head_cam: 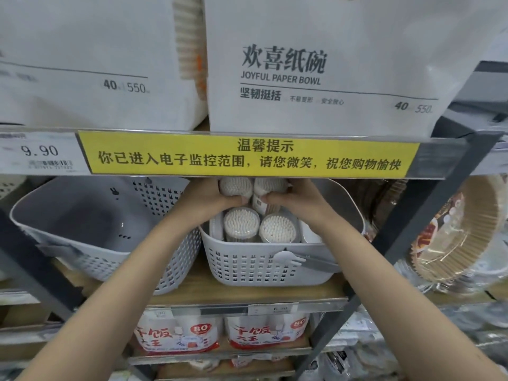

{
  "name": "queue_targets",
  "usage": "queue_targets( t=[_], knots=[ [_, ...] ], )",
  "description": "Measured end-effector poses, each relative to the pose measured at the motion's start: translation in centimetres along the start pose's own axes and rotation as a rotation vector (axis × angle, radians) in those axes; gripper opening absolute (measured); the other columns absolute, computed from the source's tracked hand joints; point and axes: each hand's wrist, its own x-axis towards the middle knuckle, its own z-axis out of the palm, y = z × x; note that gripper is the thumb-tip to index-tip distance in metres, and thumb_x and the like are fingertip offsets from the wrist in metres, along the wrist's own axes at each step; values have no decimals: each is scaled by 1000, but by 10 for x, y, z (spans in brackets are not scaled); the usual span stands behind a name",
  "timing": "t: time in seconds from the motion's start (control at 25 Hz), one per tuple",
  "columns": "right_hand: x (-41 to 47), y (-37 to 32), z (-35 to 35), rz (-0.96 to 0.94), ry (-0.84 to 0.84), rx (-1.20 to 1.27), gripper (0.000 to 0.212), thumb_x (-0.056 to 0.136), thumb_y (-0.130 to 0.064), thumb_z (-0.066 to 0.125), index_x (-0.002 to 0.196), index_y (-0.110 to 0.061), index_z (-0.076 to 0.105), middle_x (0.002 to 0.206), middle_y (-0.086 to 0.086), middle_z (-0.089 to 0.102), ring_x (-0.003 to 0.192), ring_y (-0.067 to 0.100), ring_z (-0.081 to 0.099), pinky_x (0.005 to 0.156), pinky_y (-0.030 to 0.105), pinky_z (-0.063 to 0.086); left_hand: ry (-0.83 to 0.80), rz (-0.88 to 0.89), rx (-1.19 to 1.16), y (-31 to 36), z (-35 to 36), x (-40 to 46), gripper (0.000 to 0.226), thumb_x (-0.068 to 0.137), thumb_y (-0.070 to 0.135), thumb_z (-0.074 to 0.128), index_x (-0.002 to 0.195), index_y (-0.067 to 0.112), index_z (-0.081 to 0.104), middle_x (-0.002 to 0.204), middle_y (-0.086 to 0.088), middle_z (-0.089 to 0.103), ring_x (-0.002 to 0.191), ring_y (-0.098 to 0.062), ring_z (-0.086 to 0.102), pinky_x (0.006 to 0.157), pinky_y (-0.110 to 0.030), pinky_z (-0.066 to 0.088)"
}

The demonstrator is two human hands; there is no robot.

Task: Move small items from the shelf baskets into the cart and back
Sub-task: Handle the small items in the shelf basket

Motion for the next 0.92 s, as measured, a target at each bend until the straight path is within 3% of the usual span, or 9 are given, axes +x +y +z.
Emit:
queue_targets(
  t=[0.2,0.32,0.48,0.64,0.72,0.84,0.92],
  knots=[
    [2,9,0,186,-197,-136,49,83,-15,70,128,-13,52,120,-2,56,111,10,50,88,22,41,-229,-2,48,-5,-7,7,55,77,34,76,126,28,52,128,10,56,119,-11,50,105,-33,39],
    [5,10,2,203,-191,-133,42,90,-18,62,131,-14,51,122,-3,54,112,10,48,89,22,37,-223,-25,107,-7,-7,11,48,88,24,65,133,19,48,133,4,53,123,-15,48,108,-35,36],
    [6,11,4,209,-206,-179,49,91,-22,62,136,-15,46,134,-3,50,117,10,46,95,23,36,-212,2,254,-9,-4,13,47,92,19,59,136,14,45,139,-1,47,130,-17,41,104,-24,29],
    [5,12,4,238,-242,-228,57,93,-28,59,144,-17,36,144,-3,39,128,11,37,97,20,29,-182,47,317,-8,-3,11,45,94,20,55,138,14,45,143,-1,44,132,-18,38,103,-24,27],
    [4,10,4,232,-223,-242,52,93,-29,58,140,-17,42,135,-2,46,124,14,43,96,23,32,-163,96,288,-4,-6,6,47,94,18,55,139,17,43,143,1,43,132,-18,38,104,-25,28],
    [-4,3,0,107,-86,-294,26,94,-25,55,117,-14,58,112,2,61,105,21,56,84,30,43,-118,142,265,3,-14,-6,50,94,20,54,142,22,39,146,3,42,133,-17,38,103,-25,29],
    [-18,-5,-7,-32,20,-524,30,94,-26,54,119,-10,59,120,9,63,112,26,56,85,32,42,-81,129,347,11,-20,-17,48,95,24,52,141,22,40,142,1,47,130,-20,42,94,-21,30]
  ],
)
